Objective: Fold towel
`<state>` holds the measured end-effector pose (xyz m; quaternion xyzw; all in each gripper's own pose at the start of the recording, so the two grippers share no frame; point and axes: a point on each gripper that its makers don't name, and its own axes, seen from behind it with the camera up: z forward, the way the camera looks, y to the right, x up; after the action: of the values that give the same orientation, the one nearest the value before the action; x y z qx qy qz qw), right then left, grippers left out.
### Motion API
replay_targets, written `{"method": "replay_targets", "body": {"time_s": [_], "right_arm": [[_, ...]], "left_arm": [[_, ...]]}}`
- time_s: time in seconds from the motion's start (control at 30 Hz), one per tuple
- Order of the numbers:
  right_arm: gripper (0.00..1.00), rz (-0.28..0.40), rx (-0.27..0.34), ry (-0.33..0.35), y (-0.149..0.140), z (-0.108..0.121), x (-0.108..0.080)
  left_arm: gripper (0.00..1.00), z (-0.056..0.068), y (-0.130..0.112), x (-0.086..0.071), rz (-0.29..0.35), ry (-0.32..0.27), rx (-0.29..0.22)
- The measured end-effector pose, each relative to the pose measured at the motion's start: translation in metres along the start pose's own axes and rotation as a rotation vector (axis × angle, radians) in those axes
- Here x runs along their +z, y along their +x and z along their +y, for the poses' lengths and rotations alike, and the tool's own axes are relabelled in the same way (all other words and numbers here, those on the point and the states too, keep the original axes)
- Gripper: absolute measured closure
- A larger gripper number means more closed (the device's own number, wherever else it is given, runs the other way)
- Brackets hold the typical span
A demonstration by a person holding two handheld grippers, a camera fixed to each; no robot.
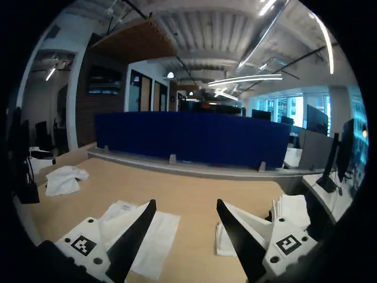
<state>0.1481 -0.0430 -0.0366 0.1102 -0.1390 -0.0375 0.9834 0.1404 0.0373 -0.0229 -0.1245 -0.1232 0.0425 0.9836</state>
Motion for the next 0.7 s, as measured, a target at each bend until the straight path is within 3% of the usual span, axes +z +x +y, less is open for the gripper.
{"method": "replay_targets", "body": {"time_s": [0.2,0.4,0.5,0.7], "right_arm": [[0.0,-0.122,-0.039,0.125,-0.02,-0.022,-0.005],[0.0,-0.206,-0.104,0.207,-0.036,-0.037,-0.009],[0.0,-0.22,-0.124,0.22,-0.038,-0.038,-0.009],[0.0,-0.242,-0.127,0.235,-0.044,-0.04,-0.008]], "left_arm": [[0.04,0.024,-0.018,0.002,-0.101,-0.123,0.049],[0.04,0.048,-0.032,-0.001,-0.186,-0.236,0.036],[0.04,0.054,-0.034,-0.002,-0.203,-0.264,0.025],[0.04,0.063,-0.044,-0.003,-0.221,-0.281,0.065]]}}
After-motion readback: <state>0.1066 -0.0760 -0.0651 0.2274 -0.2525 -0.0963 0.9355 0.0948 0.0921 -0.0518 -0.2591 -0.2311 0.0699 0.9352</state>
